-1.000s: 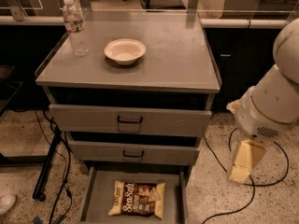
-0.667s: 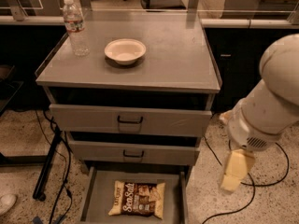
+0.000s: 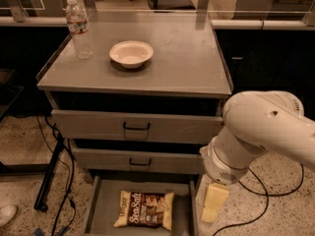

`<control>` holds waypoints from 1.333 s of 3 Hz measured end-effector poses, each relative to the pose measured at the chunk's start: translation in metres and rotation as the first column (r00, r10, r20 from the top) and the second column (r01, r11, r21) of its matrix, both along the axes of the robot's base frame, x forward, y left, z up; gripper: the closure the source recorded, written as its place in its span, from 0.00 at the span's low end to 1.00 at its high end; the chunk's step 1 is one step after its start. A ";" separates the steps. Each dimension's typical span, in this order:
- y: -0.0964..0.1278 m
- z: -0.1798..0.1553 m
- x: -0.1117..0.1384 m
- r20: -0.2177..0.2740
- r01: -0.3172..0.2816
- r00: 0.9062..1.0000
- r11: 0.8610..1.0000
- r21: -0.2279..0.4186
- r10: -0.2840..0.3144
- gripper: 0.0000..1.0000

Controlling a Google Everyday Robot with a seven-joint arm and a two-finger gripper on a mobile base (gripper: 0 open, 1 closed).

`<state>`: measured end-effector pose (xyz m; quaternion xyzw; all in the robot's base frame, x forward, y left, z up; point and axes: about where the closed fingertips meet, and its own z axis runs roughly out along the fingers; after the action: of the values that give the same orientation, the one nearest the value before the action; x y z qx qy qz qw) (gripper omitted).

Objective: Pick brown chip bag from bottom drawer and place on counter

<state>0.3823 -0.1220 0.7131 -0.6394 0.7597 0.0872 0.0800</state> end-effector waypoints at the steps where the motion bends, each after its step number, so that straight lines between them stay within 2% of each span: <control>1: 0.000 0.000 0.000 0.000 0.000 1.000 1.000 0.000 0.000 0.00; 2: -0.003 -0.050 0.005 -0.023 0.063 0.998 0.997 0.035 -0.062 0.00; 4: -0.009 -0.135 0.035 -0.033 0.116 0.993 0.992 0.038 -0.115 0.00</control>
Offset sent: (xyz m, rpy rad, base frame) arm 0.0101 -0.0073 -0.1103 0.0870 0.0505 -0.1421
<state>0.4172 -0.1305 0.5783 -0.5912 0.7947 0.1072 0.0861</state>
